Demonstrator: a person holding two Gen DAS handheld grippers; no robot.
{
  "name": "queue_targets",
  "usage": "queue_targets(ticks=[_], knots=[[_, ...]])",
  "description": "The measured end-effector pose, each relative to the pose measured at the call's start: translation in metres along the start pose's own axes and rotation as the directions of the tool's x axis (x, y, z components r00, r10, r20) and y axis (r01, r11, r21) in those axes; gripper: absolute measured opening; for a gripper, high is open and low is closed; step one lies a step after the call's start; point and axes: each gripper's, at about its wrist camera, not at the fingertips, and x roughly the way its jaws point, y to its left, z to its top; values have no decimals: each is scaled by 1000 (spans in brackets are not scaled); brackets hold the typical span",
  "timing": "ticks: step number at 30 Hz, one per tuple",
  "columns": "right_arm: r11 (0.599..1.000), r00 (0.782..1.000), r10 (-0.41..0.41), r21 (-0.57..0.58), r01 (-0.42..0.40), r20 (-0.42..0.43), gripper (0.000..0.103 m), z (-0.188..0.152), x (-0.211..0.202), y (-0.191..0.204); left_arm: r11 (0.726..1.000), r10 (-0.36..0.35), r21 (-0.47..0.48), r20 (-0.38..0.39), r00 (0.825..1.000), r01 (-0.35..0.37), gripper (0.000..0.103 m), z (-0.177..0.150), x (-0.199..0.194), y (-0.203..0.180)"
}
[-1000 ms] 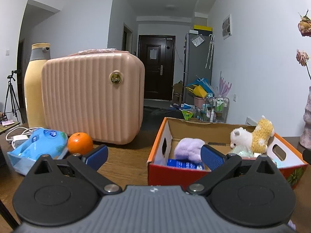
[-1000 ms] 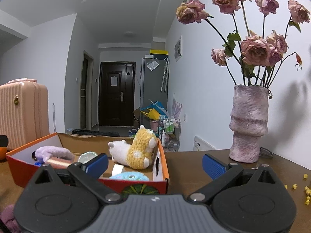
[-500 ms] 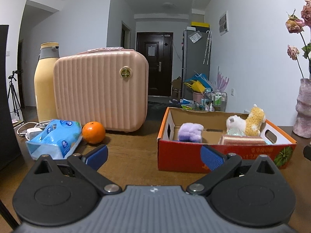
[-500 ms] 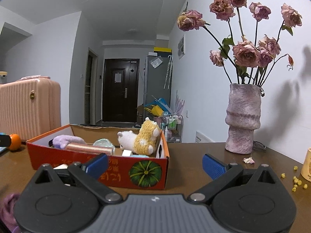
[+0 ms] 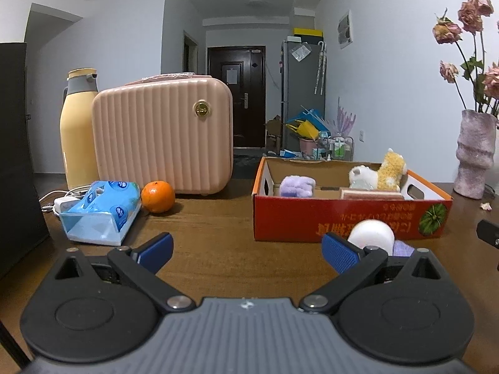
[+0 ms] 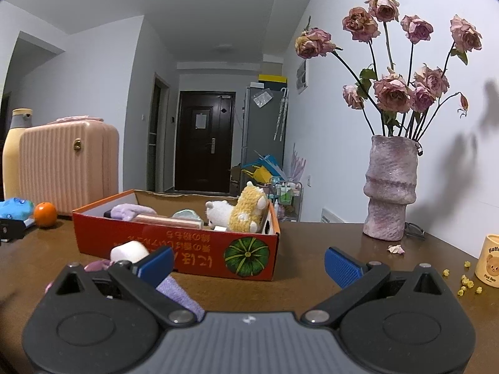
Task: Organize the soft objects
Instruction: 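Grasp the purple fabric pouch with the right gripper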
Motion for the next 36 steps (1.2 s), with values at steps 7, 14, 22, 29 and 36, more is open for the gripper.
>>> queue_targets(ticks=[7,14,22,29,36], knots=[[1000,1000,11,-16,-11,-4,103,-2,-5,3,1000,-12,13,-15,1000,13,103,-6,-11,5],[1000,1000,9,-5,-9,-28,103,-2,-3,3,1000,-27,9,-34,999,27,103,-8,-10,6],[999,999,19,48,-17,-27,103,0,-5,13,998,-66,-30,-82,994,63,103,-9,-4,12],[1000,998,8,9,-8,-65,103,-1,2,33,997,-74,-17,-75,994,73,103,-9,-5,19],[997,989,80,23,-78,-121,103,-1,8,46,998,-63,-4,-61,996,63,103,-7,-5,29]])
